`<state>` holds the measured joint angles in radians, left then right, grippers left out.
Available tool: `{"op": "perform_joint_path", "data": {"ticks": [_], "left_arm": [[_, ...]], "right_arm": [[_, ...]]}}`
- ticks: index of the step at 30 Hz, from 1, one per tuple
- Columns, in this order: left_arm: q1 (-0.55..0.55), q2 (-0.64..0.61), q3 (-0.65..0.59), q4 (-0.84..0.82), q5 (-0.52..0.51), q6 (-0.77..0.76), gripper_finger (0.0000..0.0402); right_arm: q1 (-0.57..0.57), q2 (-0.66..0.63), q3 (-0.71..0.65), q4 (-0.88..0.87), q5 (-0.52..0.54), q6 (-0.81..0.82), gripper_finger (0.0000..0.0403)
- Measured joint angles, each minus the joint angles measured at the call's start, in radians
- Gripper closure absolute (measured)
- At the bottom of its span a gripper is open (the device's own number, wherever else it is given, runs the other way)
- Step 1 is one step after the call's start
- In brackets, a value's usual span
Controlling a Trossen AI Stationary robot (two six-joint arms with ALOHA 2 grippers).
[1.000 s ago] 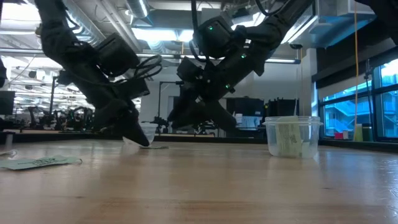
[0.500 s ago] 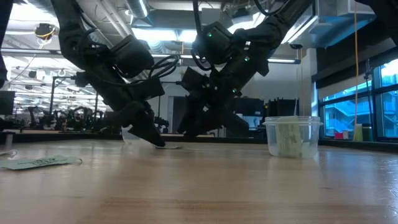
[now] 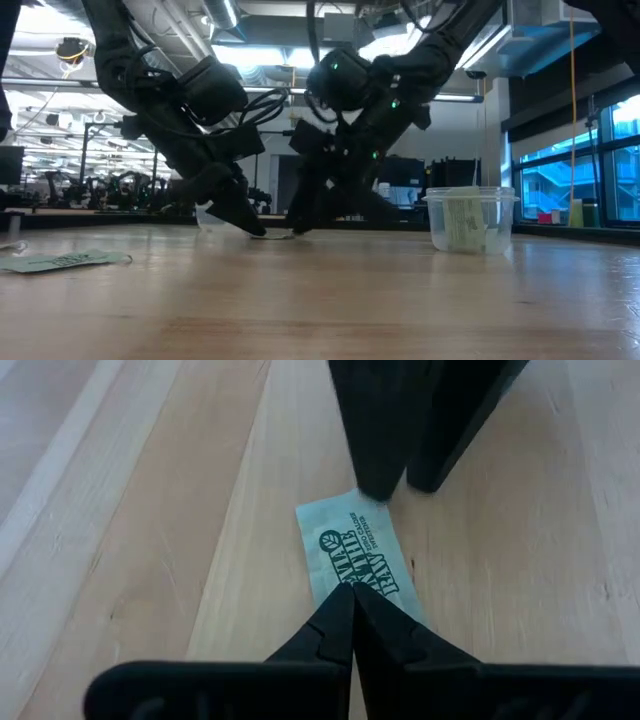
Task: Pick and place Stevia / Truvia into bins
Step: Put the stevia packet into the bottom transparent container
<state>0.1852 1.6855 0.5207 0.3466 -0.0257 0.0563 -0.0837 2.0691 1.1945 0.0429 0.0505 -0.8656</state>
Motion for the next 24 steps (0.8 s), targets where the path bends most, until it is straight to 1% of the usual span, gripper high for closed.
{"op": "perform_joint_path", "data": {"ticks": [2,6,10,14,24], "left_arm": [[0.0,0.0,0.0,0.0,0.001,-0.001,0.04],[0.0,0.0,-0.001,0.0,0.001,-0.001,0.0399],[0.0,0.0,-0.001,0.001,0.011,0.0,0.04],[0.0,0.002,-0.001,0.006,0.053,0.001,0.0399],[0.0,0.002,-0.001,0.009,0.056,0.01,0.0399]], "right_arm": [[0.001,0.015,0.003,0.007,0.007,-0.003,0.0286],[0.003,0.029,0.004,0.021,0.054,0.013,0.0286],[0.002,0.032,0.003,0.034,0.062,0.019,0.0294],[-0.002,0.033,0.002,0.039,0.062,0.018,0.0313],[-0.001,0.035,0.0,0.036,0.07,0.009,0.0371]]}}
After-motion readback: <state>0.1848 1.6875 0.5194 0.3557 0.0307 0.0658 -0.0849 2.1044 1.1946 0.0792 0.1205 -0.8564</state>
